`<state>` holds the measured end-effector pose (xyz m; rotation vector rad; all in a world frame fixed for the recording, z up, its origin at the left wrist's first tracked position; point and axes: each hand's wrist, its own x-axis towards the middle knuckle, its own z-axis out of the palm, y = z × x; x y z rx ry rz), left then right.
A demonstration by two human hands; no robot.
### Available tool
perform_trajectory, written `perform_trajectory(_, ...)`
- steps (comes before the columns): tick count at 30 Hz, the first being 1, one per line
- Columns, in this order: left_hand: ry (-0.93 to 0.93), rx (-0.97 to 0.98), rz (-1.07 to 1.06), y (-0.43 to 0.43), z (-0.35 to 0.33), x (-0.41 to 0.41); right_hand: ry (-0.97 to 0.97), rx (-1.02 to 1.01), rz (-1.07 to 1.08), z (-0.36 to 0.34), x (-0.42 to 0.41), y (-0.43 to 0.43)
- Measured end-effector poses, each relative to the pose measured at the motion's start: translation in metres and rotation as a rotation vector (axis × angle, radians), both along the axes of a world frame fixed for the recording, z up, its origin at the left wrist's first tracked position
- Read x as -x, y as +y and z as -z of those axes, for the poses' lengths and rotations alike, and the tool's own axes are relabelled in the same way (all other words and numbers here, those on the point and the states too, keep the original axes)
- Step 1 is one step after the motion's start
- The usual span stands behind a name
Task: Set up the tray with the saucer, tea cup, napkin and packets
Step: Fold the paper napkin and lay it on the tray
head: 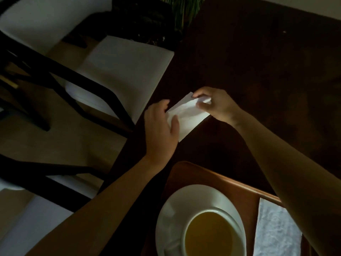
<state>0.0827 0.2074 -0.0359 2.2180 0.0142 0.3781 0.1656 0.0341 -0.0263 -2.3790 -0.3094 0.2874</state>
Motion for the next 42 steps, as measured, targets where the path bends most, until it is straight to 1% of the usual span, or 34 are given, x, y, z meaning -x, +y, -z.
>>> perform_trajectory(1, -0.090, -0.159, 0.062, -0.002, 0.000, 0.001, -0.009, 0.026, -0.014, 0.004, -0.002, 0.005)
perform_trajectory(2, -0.139, -0.291, 0.150, -0.005, 0.001, 0.002, -0.028, 0.052, -0.019, 0.006, -0.003, 0.009)
perform_trajectory(3, -0.139, -0.386, 0.246, -0.009, 0.003, 0.001, -0.057, 0.075, -0.018, 0.008, -0.004, 0.011)
perform_trajectory(5, -0.043, -0.498, 0.374, -0.015, 0.006, 0.000, -0.146, 0.121, 0.001, 0.008, -0.002, 0.009)
perform_trajectory(7, 0.021, -0.563, 0.376, -0.016, 0.012, -0.003, -0.250, 0.124, 0.055, 0.005, 0.005, 0.002)
perform_trajectory(9, 0.028, -0.602, 0.341, -0.013, 0.015, -0.006, -0.317, 0.106, 0.072, 0.002, 0.018, -0.008)
perform_trajectory(11, 0.003, -0.650, 0.355, -0.013, 0.017, -0.007, -0.321, 0.188, -0.023, 0.005, 0.030, -0.019)
perform_trajectory(13, -0.033, -0.687, 0.385, -0.013, 0.016, -0.007, -0.281, 0.298, -0.115, 0.010, 0.039, -0.026)
perform_trajectory(15, -0.037, -0.703, 0.388, -0.014, 0.014, -0.010, -0.302, 0.341, -0.124, 0.014, 0.039, -0.027)
perform_trajectory(17, -0.031, -0.734, 0.385, -0.015, 0.012, -0.012, -0.393, 0.362, -0.112, 0.015, 0.036, -0.021)
perform_trajectory(18, -0.026, -0.752, 0.389, -0.016, 0.010, -0.013, -0.422, 0.363, -0.104, 0.015, 0.035, -0.019)
perform_trajectory(20, -0.015, -0.767, 0.400, -0.019, 0.005, -0.015, -0.415, 0.320, -0.064, 0.015, 0.038, -0.017)
perform_trajectory(23, -0.024, -0.738, 0.426, -0.022, -0.002, -0.019, -0.319, 0.150, 0.032, 0.008, 0.047, -0.022)
perform_trajectory(26, -0.005, -0.604, 0.387, -0.026, -0.015, -0.019, -0.239, 0.027, 0.070, -0.005, 0.059, -0.034)
perform_trajectory(29, 0.122, -0.420, 0.332, -0.037, -0.032, -0.016, -0.142, -0.140, 0.209, -0.024, 0.070, -0.049)
perform_trajectory(31, 0.187, -0.304, 0.337, -0.049, -0.046, -0.013, -0.095, -0.215, 0.308, -0.035, 0.077, -0.064)
perform_trajectory(34, 0.259, -0.167, 0.418, -0.074, -0.066, -0.004, -0.037, -0.313, 0.400, -0.048, 0.095, -0.087)
perform_trajectory(37, 0.340, -0.026, 0.501, -0.099, -0.082, 0.017, -0.039, -0.431, 0.515, -0.059, 0.118, -0.105)
perform_trajectory(39, 0.377, 0.049, 0.527, -0.113, -0.092, 0.035, -0.020, -0.482, 0.572, -0.066, 0.135, -0.118)
perform_trajectory(42, 0.411, 0.178, 0.500, -0.130, -0.102, 0.070, 0.044, -0.648, 0.576, -0.074, 0.163, -0.137)
